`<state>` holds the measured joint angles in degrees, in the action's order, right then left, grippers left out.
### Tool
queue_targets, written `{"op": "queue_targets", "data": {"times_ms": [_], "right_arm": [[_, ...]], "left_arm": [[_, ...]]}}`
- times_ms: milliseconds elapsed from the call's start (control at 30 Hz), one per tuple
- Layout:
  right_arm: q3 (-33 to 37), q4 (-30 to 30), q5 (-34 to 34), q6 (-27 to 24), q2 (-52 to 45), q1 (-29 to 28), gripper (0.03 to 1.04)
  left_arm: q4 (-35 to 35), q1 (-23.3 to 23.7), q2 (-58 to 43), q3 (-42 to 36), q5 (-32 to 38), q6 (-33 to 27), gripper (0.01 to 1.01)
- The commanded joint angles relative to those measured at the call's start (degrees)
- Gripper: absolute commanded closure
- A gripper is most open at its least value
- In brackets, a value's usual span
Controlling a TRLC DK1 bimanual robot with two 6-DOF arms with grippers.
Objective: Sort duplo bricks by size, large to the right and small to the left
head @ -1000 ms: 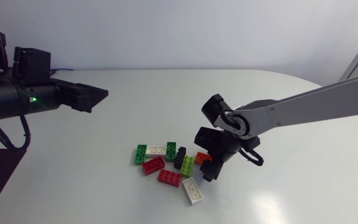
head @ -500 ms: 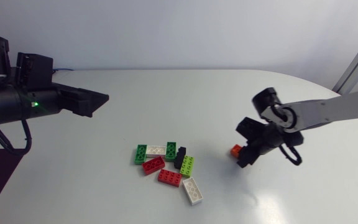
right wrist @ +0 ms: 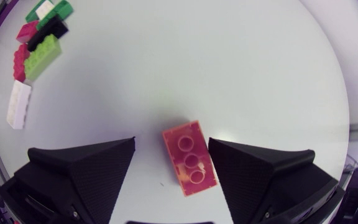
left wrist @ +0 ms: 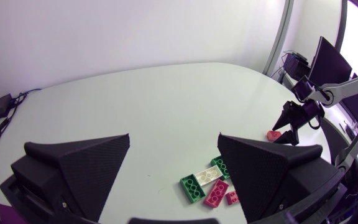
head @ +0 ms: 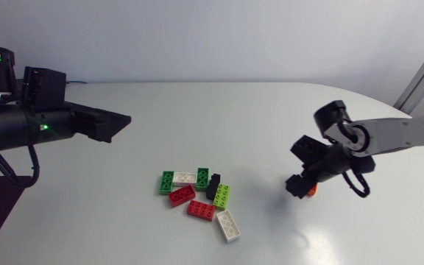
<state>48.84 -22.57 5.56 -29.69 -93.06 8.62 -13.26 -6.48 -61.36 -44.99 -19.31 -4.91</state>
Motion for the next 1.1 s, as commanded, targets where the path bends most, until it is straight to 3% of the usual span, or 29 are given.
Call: {"op": "queue_targets", "data": {"times_ms": [0, 133, 367, 700, 1067], "right_arm": [[3.54, -1.95, -0.03, 5.17, 1.12, 7.46, 0.07], [7.67, -2.66, -1.70, 10.53, -0.90, 18.01, 0.07], [8.55, -2.75, -1.70, 12.82, -4.15, 24.78, 0.07], [9.70, -2.92, -1.70, 13.17, -8.19, 31.37, 0.07], [11.89, -2.31, -1.70, 13.08, -12.76, 31.98, 0.07]], "left_arm": [[-0.10, -0.29, 0.81, 0.52, -0.03, -0.37, 0.044], [-0.19, -0.11, 0.81, 0.61, -0.03, -0.45, 0.044], [-0.63, 0.77, 1.51, 0.96, -0.03, -0.63, 0.044], [-0.37, 0.77, 1.51, 1.49, -0.11, -0.72, 0.044], [-0.10, 0.86, 1.42, 1.75, -0.11, -0.72, 0.044]]}}
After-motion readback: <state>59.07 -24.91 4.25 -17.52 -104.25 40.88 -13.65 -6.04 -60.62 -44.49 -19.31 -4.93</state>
